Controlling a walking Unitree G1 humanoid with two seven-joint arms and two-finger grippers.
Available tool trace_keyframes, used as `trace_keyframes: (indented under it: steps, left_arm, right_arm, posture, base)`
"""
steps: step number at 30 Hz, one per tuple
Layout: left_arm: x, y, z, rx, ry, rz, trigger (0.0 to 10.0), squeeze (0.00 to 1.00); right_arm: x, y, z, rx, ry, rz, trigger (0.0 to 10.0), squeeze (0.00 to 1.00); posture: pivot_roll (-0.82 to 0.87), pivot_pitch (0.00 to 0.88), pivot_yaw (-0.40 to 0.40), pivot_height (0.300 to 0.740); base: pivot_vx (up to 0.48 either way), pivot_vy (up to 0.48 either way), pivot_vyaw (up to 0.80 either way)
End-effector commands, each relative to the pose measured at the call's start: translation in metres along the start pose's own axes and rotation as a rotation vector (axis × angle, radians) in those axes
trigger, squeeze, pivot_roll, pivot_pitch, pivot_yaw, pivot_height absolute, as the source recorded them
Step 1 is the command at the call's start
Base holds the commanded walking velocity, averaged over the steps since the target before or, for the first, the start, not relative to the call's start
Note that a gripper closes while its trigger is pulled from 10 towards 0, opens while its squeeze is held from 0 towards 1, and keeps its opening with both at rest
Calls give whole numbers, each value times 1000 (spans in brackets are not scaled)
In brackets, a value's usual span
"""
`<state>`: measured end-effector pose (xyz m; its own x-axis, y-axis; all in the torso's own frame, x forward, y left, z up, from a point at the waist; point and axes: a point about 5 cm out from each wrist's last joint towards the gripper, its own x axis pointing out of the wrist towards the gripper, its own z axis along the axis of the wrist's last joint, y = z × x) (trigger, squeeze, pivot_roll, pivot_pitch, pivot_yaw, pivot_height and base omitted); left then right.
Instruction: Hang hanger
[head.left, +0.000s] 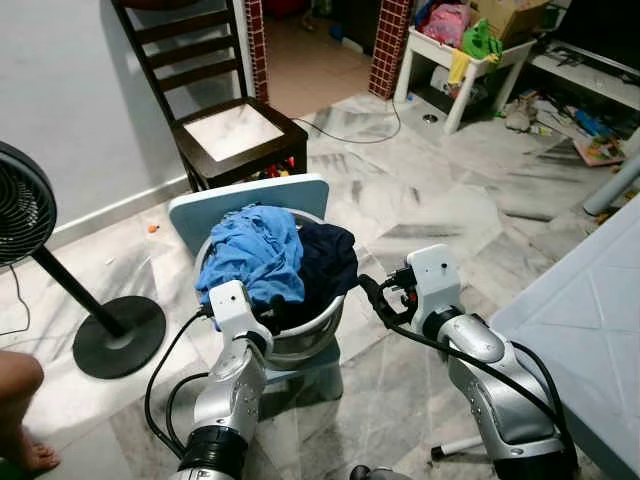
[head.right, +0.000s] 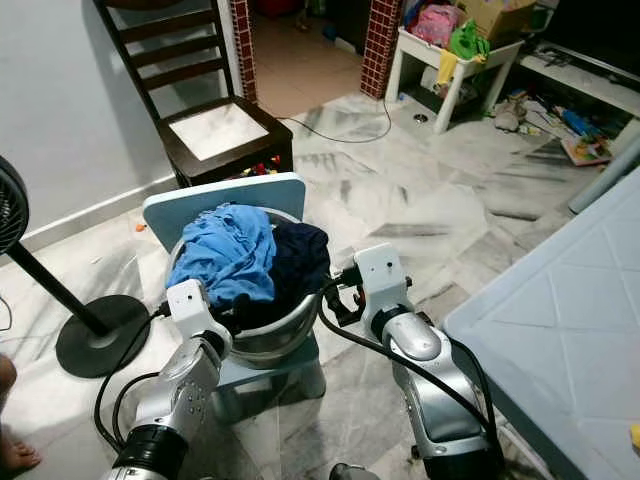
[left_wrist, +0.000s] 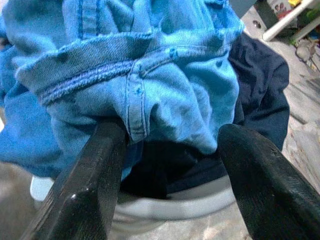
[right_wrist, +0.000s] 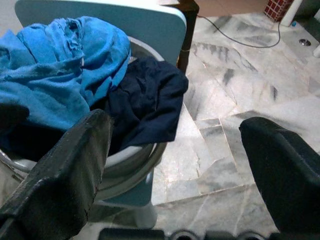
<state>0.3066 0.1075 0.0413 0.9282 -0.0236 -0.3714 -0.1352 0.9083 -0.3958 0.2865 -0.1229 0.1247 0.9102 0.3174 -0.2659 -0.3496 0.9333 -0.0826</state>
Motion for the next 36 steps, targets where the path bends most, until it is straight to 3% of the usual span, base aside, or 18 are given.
trace_keyframes:
  steps: [1, 7, 18, 25, 26, 27, 28, 29, 30, 31, 33, 34, 35, 36]
  left_arm:
    - [1, 4, 5, 12, -28, 32, 10000, 0]
    - [-2, 6, 12, 51, -76, 75, 10000, 0]
    - [-15, -1, -3, 27, -61, 79, 10000, 0]
    - [-3, 10, 13, -9, -66, 105, 10000, 0]
    - [-3, 9, 14, -8, -65, 103, 9451, 0]
    - [-3, 8, 14, -7, -65, 100, 4863, 0]
    - [-3, 8, 14, -7, -65, 100, 4863, 0]
    - [-3, 8, 14, -16, -65, 102, 2431, 0]
    - [-3, 8, 14, -22, -65, 102, 2431, 0]
    - [-3, 8, 14, -27, -70, 101, 0, 0]
    - [-3, 9, 14, -22, -65, 110, 196, 0]
    - [-4, 9, 14, -21, -64, 116, 8706, 0]
    - [-4, 8, 16, -21, -67, 121, 10000, 0]
    - [-4, 8, 16, -21, -68, 123, 10000, 0]
  right_arm:
    - [-2, 3, 1, -8, 1, 10, 10000, 0]
    - [0, 4, 1, -7, 6, 15, 10000, 0]
    - [6, 5, 3, -7, 0, 20, 10000, 0]
    - [6, 6, 4, -5, -5, 18, 10000, 0]
    - [6, 6, 4, -5, -5, 17, 10000, 0]
    - [7, 5, 3, -4, -5, 16, 10000, 0]
    - [7, 5, 3, -4, -5, 16, 10000, 0]
    - [7, 5, 3, -4, -5, 15, 10000, 0]
    - [7, 5, 3, -3, -5, 14, 10000, 0]
    - [7, 5, 3, -3, -6, 14, 10000, 0]
    - [7, 6, 3, -2, -6, 15, 10000, 0]
    - [8, 7, 3, -1, -6, 17, 10000, 0]
    - [8, 7, 2, -1, -4, 19, 10000, 0]
    - [8, 7, 2, -1, -4, 20, 10000, 0]
  posture:
    - [-83, 198, -26, 740]
    - [-66, 194, -23, 740]
    - [-54, 185, -21, 740]
    - [-57, 181, -15, 740]
    - [-53, 179, -12, 740]
    - [-51, 179, -12, 740]
    - [-51, 179, -12, 740]
    - [-50, 179, -11, 740]
    - [-50, 179, -11, 740]
    - [-50, 179, -11, 740]
    - [-48, 180, -11, 740]
    - [-44, 178, -12, 740]
    - [-41, 177, -12, 740]
    - [-41, 177, -12, 740]
  base:
    - [0, 0, 0]
    - [0, 0, 0]
    - [0, 0, 0]
    - [0, 0, 0]
    - [0, 0, 0]
    - [0, 0, 0]
    - [0, 0, 0]
    - [0, 0, 0]
    - [0, 0, 0]
    - [0, 0, 0]
    - [0, 0, 0]
    - [0, 0, 0]
    - [0, 0, 0]
    - [0, 0, 0]
